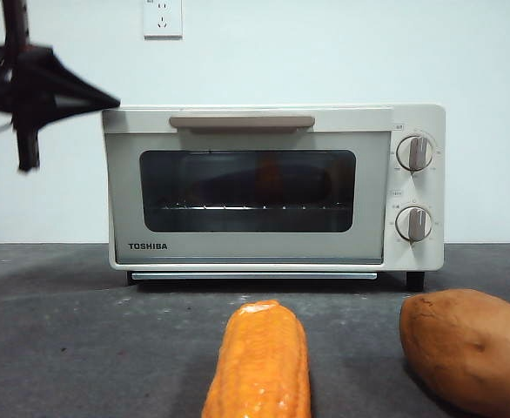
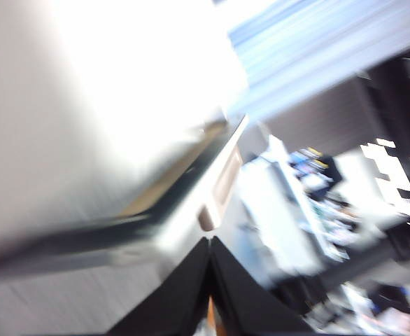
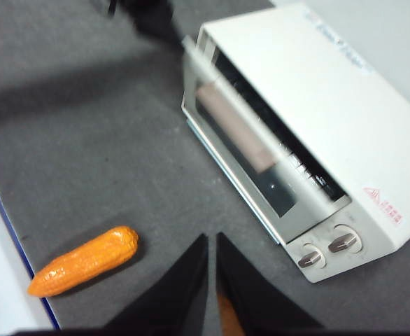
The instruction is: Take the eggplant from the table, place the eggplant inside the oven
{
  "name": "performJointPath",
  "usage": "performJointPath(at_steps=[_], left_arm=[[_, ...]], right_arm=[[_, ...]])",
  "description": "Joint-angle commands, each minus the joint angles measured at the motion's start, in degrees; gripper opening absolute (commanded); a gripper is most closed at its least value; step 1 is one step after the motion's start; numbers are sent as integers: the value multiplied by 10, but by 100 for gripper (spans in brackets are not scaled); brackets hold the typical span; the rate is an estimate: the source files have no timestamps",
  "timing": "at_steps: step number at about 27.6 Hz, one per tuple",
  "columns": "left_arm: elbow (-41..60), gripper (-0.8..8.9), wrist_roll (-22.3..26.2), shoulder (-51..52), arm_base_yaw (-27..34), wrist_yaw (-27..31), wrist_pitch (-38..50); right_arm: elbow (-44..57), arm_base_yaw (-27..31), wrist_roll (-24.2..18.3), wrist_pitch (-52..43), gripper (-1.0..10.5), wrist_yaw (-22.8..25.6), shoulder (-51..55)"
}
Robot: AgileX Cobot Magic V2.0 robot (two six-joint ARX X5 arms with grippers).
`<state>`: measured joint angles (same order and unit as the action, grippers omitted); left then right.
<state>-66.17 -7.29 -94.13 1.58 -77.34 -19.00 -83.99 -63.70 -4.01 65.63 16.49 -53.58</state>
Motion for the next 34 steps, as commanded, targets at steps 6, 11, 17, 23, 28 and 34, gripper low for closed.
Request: performJointPath(at_steps=[6,11,17,23,28,34], left_arm=[[-79,6,-49,31,-7,190,-40],[-77,6,50,113,-36,332,-154],[-16,6,79,240,-96,478,-160],[131,6,53,382,-145,624,-74],[268,6,9,492,-167,683,-10],[378,6,-75,599,-190,739,39]], right_arm=[[117,-1,-2,-93,3,22,-6],[207,38,-10,-135,3,104,-7],[308,163,27,-196,4,96,3],[399,332,68,-305,4,-43,38],[492,442,87,-443,4,-137,89],[567,471,110,-551,4,-123,126]])
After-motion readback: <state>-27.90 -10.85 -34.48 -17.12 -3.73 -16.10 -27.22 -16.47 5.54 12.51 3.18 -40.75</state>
